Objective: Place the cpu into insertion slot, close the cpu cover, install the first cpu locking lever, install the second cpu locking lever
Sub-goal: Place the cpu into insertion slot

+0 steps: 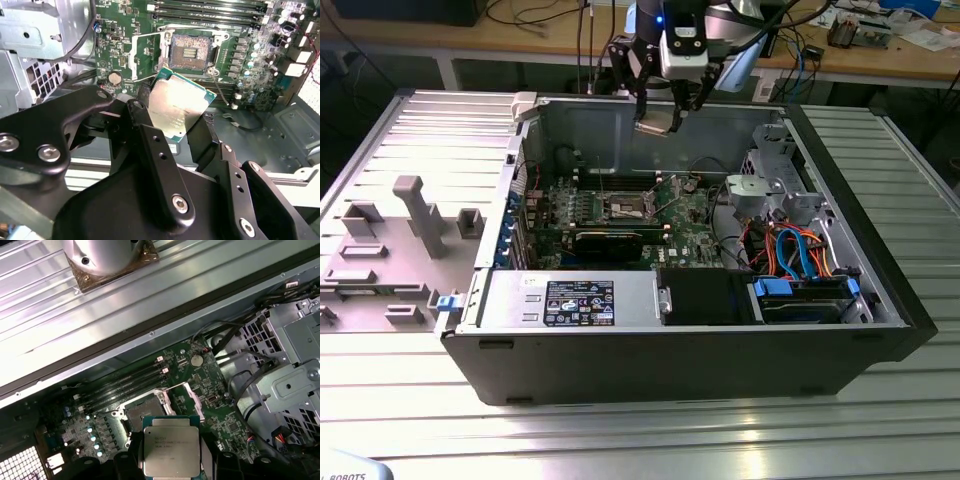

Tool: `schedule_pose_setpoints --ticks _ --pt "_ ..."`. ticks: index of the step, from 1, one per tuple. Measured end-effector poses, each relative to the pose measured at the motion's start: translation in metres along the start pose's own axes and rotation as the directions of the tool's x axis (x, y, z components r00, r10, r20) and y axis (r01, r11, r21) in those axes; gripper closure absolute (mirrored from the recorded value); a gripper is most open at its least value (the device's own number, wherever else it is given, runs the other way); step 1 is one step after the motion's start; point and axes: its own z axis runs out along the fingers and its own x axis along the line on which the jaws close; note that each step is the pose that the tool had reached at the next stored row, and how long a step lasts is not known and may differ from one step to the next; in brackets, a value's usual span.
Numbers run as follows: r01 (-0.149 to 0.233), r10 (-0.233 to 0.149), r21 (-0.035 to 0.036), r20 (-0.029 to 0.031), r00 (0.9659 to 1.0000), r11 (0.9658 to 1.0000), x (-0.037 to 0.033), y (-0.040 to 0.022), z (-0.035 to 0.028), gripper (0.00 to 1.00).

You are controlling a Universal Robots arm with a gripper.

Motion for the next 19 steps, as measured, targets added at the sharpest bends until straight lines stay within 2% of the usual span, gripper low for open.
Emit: schedule_pose_setpoints --ticks 3,7,10,13,19 --pt "-0.043 0.043 -0.0010 0.0040 0.9990 0.9991 0.0000 0.0000 0.0005 0.46" --pt "-0.103 0.103 -0.0014 0.0097 0.9947 0.9947 0.0000 -0.0001 0.0014 0.46" --pt "-0.156 0.156 -0.0028 0.0143 0.9877 0.9878 0.0000 -0.0003 0.0025 0.46" --pt "-0.175 0.175 -0.0035 0.0160 0.9845 0.9846 0.0009 -0.0007 0.0027 0.46" --pt "-0.175 0.175 -0.0036 0.0160 0.9844 0.9846 0.0009 -0.0007 0.0027 0.46"
